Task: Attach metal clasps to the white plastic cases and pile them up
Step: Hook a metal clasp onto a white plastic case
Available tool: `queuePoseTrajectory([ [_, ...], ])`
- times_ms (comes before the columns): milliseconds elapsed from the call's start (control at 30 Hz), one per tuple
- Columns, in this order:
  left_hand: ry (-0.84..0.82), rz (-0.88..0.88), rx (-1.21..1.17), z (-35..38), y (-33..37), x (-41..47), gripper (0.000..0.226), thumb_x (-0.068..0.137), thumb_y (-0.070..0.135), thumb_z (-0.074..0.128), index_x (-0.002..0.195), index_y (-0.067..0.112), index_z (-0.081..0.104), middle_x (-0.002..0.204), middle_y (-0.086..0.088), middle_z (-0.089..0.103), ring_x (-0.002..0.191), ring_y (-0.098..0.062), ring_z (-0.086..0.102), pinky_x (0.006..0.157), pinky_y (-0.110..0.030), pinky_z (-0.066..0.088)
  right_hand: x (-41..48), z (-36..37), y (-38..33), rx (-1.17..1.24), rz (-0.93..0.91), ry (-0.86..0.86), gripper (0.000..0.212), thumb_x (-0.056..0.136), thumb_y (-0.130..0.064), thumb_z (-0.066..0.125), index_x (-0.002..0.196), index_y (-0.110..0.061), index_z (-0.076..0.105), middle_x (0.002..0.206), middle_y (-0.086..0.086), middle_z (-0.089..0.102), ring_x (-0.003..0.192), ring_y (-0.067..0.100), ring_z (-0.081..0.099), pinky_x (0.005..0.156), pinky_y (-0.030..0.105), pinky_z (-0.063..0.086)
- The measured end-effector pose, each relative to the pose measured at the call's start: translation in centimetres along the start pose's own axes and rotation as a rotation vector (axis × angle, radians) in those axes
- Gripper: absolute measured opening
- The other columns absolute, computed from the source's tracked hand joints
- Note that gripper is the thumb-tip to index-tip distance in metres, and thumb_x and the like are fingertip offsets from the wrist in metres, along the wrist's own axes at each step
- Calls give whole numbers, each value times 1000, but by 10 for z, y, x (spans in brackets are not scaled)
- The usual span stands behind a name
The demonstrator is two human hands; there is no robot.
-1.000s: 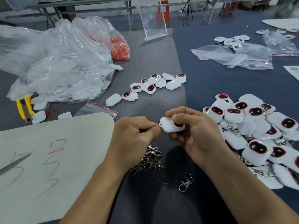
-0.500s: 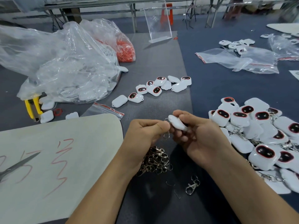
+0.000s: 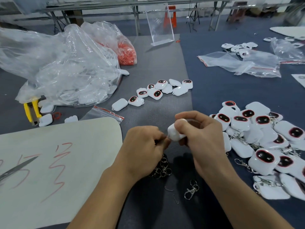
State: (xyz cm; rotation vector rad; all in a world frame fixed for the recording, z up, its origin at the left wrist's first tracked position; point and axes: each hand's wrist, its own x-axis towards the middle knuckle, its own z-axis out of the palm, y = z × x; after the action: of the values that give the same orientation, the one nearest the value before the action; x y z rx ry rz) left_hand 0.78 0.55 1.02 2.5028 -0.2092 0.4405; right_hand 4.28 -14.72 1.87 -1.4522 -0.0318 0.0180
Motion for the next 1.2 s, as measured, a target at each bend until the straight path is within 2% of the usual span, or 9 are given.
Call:
queuePoseTrajectory([
  [67,-27,77,187,-1,-1,-1,29,89,34,57,67,17,67,62,4,55,61,-16,52,59,-39,42,-3,3,2,-242,-190,-37,15,79,-10,73,83,-24,77,66,1,72,58,19,64,52,29,54],
  [133,0,51,195,-1,0,-3,30,89,38,57,69,19,68,63,4,57,61,-15,53,59,-37,43,-2,4,3,-234,-168,-29,12,82,-12,73,82,-24,77,66,1,72,55,19,63,49,29,52],
  [300,93,-228,-422,3,7,-2,9,79,36,71,74,36,79,60,3,64,54,-1,47,54,-21,41,11,3,0,280,300,-16,16,97,-3,58,89,-3,73,67,12,69,41,15,50,37,20,36],
  [500,33,-346,-790,2,15,2,18,74,20,69,57,22,75,48,10,51,49,-1,40,51,-13,33,10,2,-1,308,381,-128,25,99,-8,59,83,-8,78,66,7,67,42,11,47,38,18,36],
  [700,43,-141,9,4,9,-3,23,78,29,60,60,15,60,59,4,54,59,-12,49,57,-29,34,-1,6,6,-164,-85,29,15,92,-13,70,83,-23,76,67,-2,71,49,11,57,51,26,49],
  [767,6,-74,171,5,11,-4,25,82,31,57,59,20,53,59,7,49,59,-15,46,57,-31,32,-9,9,10,-332,-234,9,10,89,-23,69,86,-30,74,69,-9,71,57,7,63,57,18,49],
  [833,26,-89,157,6,9,-6,26,82,35,58,61,19,54,59,7,50,59,-13,47,56,-32,35,-9,9,12,-373,-254,-12,9,87,-30,65,88,-33,73,71,-12,71,61,7,65,58,15,48],
  [967,143,-174,-59,8,3,-7,16,77,36,73,68,24,68,63,11,56,63,-8,52,56,-16,34,10,-1,11,-292,-128,48,13,90,-23,68,86,-32,75,68,-5,69,57,11,58,60,34,51],
  [1200,317,-184,-267,5,4,-4,23,70,14,90,75,32,78,62,12,57,54,-3,49,54,-9,33,23,-15,5,-378,-102,18,17,94,-22,68,80,-30,76,68,-11,71,57,2,60,60,30,53],
])
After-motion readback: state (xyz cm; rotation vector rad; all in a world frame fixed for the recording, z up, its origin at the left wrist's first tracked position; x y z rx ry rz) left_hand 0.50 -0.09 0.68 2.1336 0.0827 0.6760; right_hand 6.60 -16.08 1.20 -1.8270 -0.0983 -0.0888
